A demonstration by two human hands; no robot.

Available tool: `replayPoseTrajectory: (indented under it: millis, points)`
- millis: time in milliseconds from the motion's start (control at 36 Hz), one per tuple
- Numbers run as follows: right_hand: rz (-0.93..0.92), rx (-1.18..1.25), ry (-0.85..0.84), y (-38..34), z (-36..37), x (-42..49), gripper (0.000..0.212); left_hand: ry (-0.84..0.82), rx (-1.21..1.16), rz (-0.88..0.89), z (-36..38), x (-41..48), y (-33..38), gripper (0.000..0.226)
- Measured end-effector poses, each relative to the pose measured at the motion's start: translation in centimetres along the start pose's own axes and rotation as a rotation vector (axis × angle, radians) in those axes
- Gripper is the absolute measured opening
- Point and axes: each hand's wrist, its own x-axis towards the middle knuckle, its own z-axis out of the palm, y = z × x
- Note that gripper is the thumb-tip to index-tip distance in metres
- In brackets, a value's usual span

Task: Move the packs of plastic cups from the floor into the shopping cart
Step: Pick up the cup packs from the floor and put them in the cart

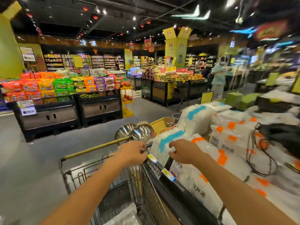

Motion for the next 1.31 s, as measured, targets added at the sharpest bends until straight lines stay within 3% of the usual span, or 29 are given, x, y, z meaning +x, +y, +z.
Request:
replayPoseTrajectory:
  millis: [139,278,694,1083,1222,1306]
  points:
    - [0.193,0.000,0.024,0.5,-0.5,-7.8,0.045,-0.069,-0.018,0.189,0.5,-1.8,3.0,0.049]
    - [0.399,0.012,0.020,1.2,-0.6,-16.0,0.047,-0.129,-0.071,0.379,1.6,-4.8,7.3,0.038]
    - [0.863,0.037,0.087,2.5,-1.1,-41.8,0.046,-0.228,-0.082,0.904,5.0,-15.7,23.8,0.040]
    - [1.332,0.149,0.128,-0.7,1.8,-69.5,0.050,-0.422,-0.106,1.307,10.1,-35.9,39.5,0.033]
    - [1.424,0.155,0.147,-3.1,3.3,-78.1,0.042,-0.521,-0.088,1.434,11.7,-43.5,43.3,0.049]
    - [1.493,0.178,0.149,-4.4,4.7,-82.6,0.042,-0.562,-0.073,1.515,12.6,-48.2,45.4,0.044]
